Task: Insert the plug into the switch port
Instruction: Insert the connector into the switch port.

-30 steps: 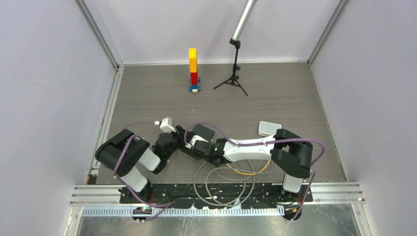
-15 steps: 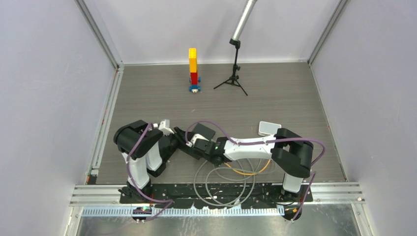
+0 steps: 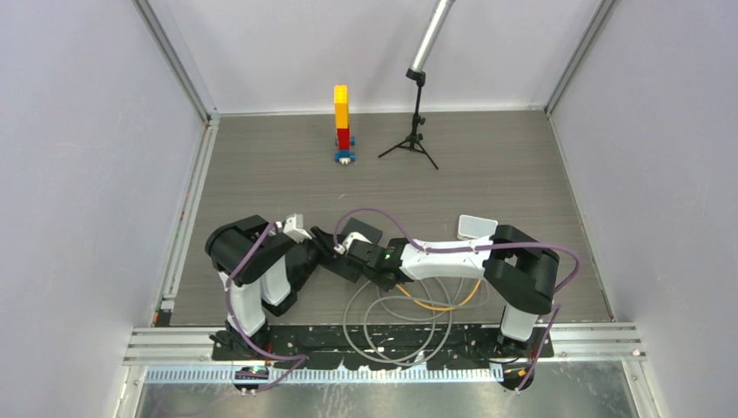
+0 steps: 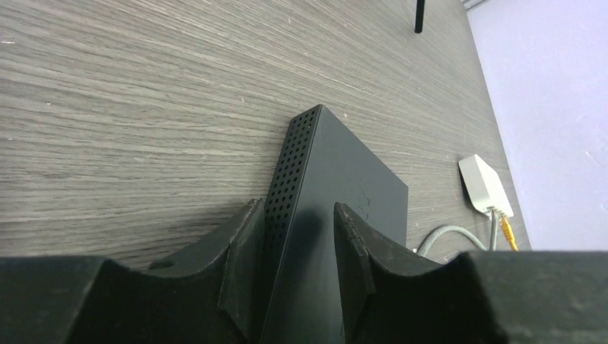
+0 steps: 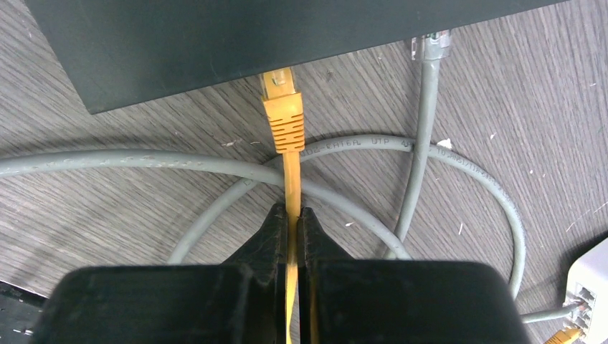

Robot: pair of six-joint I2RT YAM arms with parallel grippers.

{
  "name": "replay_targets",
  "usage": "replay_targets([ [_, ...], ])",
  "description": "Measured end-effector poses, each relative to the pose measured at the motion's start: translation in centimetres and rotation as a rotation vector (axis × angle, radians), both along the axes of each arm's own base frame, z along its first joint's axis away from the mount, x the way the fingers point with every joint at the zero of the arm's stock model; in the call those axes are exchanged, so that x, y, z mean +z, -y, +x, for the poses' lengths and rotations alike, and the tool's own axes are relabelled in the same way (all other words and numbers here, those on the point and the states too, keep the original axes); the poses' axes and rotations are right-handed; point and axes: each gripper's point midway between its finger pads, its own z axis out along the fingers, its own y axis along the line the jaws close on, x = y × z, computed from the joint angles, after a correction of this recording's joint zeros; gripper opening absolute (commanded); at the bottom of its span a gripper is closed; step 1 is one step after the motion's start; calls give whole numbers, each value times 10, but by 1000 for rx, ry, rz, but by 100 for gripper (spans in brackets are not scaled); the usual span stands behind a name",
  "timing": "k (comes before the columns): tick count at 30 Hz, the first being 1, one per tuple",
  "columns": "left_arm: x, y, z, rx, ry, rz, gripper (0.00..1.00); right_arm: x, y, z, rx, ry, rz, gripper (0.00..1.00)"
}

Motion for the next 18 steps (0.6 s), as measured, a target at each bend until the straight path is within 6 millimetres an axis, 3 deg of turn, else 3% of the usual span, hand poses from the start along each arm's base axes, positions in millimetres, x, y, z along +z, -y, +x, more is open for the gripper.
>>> replay_targets([
  [9,2,1,0,35,19,15,42,0,0,0,-6,-8,3,0],
  [18,8,3,-11,36,10,-14,51,1,11,1,-14,-7,11,0],
])
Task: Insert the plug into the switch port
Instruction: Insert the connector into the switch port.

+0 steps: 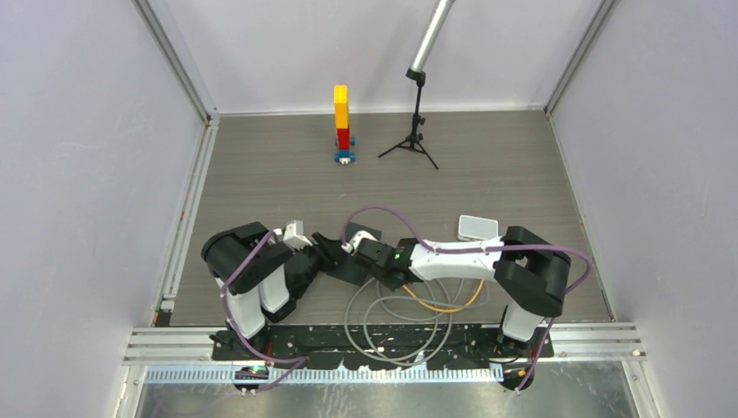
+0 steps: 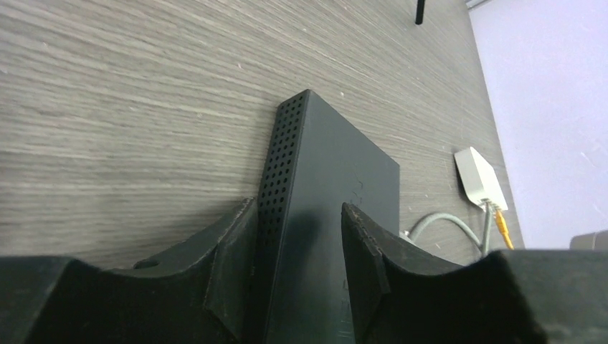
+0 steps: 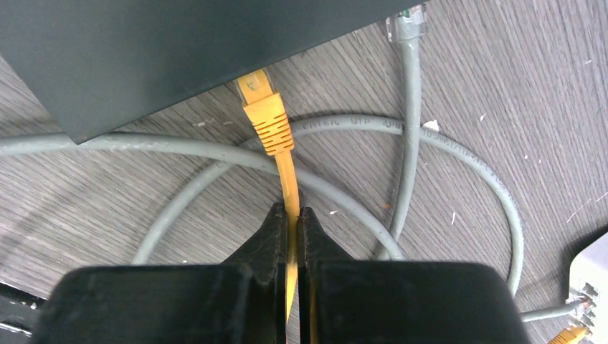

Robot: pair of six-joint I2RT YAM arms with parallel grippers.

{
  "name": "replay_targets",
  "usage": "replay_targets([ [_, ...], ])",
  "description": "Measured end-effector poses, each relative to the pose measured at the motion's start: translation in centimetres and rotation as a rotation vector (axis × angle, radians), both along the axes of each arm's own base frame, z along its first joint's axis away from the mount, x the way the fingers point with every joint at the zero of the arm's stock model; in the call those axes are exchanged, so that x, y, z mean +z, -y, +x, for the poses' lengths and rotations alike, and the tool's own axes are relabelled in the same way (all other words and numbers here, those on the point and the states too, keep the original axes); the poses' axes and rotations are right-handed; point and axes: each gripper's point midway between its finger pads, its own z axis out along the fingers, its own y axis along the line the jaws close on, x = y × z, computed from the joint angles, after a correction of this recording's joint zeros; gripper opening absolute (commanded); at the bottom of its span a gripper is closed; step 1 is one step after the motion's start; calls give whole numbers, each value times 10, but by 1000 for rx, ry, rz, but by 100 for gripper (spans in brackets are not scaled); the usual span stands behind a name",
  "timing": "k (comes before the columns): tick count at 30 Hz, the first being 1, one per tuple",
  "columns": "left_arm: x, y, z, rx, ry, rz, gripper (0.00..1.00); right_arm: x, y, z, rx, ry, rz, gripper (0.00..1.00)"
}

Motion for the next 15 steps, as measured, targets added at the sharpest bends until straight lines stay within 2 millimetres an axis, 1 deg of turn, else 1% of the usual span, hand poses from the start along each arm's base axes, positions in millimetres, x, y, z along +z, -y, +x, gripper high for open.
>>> replay_targets([
  [2,2,2,-4,-6,-10,-12,57,0,4,-1,0,5,17,0],
  [4,5,4,-6,-17,-20,-14,66,0,6,-2,2,11,37,1],
  [6,9,8,-7,-31,-30,-16,69,0,6,-2,4,16,54,0],
  [9,13,10,-9,-53,-58,27,76,0,6,-2,11,23,70,0],
  [11,18,9,-12,-69,-88,83,83,1,5,-2,15,29,78,1],
  [13,34,4,-14,-74,-88,143,89,1,2,1,18,38,91,0],
  [15,64,-4,-15,-61,-55,176,90,1,-5,6,22,52,114,0],
])
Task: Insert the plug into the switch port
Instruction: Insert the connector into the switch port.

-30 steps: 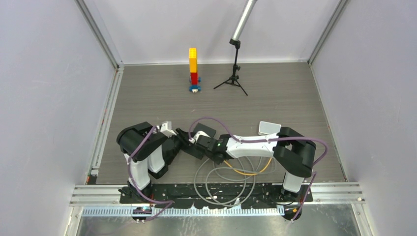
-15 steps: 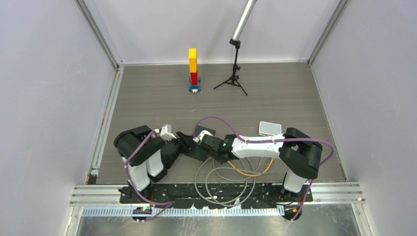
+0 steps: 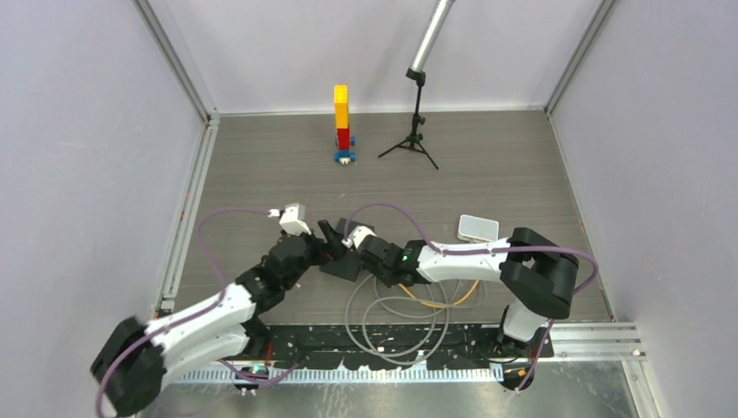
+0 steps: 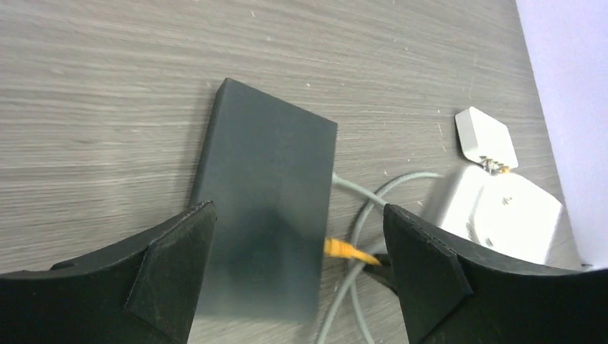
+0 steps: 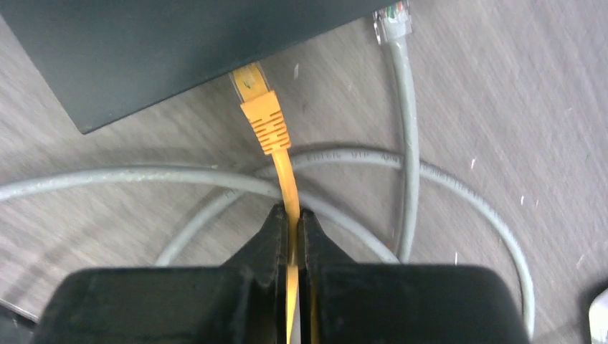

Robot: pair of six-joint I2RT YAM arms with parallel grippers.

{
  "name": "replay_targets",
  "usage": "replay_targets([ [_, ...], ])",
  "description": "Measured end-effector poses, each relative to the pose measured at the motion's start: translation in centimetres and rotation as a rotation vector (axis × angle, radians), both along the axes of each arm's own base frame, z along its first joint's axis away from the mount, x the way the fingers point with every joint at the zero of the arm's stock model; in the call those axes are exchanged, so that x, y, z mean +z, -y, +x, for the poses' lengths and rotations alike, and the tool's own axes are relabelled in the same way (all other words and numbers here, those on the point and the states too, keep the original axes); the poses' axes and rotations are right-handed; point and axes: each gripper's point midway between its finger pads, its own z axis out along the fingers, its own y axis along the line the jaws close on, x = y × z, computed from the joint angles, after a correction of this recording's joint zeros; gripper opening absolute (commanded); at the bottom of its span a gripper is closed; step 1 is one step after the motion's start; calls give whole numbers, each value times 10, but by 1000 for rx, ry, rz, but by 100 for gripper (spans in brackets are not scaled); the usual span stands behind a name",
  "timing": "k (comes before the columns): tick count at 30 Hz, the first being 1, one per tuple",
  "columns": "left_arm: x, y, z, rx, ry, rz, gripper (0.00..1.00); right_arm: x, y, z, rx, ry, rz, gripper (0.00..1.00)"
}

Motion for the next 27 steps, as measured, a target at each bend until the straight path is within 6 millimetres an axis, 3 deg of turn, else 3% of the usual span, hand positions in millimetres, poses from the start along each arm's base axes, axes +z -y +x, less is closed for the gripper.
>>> replay_targets([
  [6,52,-50,-19,63,75,119,90,3,-31,31,8,30,58,0],
  [9,61,-68,-30,92,81,144,90,4,-42,42,30,37,58,12],
  [14,47,-93,-46,121,30,223,90,17,-55,53,65,53,80,46],
  [18,33,-103,-56,117,-21,282,90,27,-58,52,85,54,99,58],
  [21,32,-107,-59,114,-45,311,90,44,-53,46,94,51,128,61],
  [27,50,-113,-62,155,-66,295,96,107,-35,33,62,97,254,75],
])
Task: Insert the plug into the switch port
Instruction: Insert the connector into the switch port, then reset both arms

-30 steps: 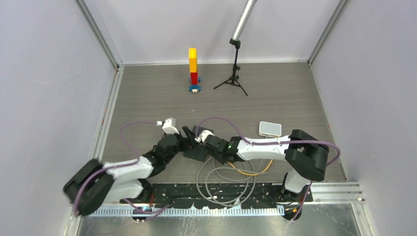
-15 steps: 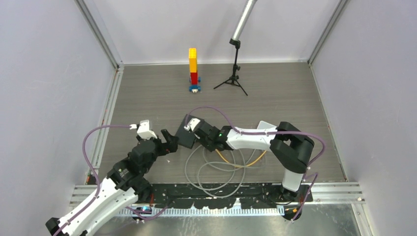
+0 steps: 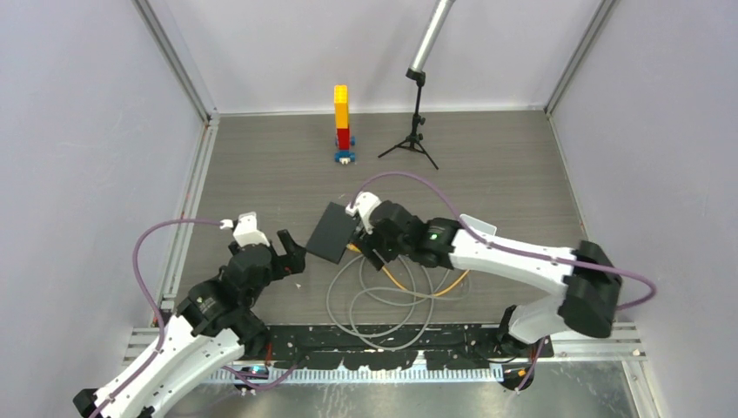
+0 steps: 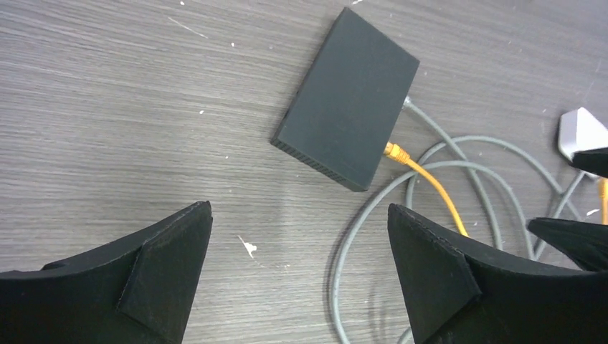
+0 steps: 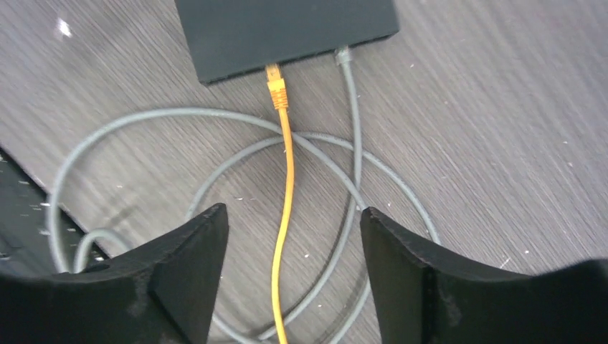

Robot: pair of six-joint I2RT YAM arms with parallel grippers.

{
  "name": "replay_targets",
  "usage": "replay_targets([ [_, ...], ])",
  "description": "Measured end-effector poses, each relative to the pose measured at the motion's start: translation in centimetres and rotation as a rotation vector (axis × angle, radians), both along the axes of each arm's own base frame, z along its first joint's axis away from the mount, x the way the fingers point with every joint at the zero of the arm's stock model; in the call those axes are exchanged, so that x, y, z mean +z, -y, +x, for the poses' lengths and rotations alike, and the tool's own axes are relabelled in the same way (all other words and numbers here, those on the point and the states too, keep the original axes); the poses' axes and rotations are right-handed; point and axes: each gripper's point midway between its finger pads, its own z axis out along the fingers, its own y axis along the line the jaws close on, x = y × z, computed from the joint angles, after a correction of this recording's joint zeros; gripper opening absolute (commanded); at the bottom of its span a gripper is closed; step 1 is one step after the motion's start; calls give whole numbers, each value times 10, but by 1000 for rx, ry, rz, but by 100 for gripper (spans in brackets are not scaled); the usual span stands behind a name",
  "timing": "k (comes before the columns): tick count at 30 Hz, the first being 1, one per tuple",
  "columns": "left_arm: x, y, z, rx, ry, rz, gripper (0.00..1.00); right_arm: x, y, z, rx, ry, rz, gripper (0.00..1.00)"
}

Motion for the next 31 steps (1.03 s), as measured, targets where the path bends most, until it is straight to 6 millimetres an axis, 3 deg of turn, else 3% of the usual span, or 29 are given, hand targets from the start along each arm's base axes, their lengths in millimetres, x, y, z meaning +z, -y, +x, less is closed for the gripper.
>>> replay_targets([
  [5,30,-6,-3,29,1,-14,99,62,26,9,-148,7,225,77],
  [9,55,-9,-5,31,9,-12,100,103,81,36,-398,-5,458,77],
  [11,67,-12,-6,34,17,-10,100,116,105,39,-485,6,530,77],
  [14,80,-19,-10,43,24,4,100,143,132,27,-548,43,643,78],
  [20,92,-39,-19,71,69,19,100,196,189,-22,-590,229,873,78],
  [24,95,-48,-24,76,95,27,100,206,218,-37,-634,324,945,78],
  [31,94,-50,-27,55,108,50,100,173,232,-34,-698,337,835,78],
])
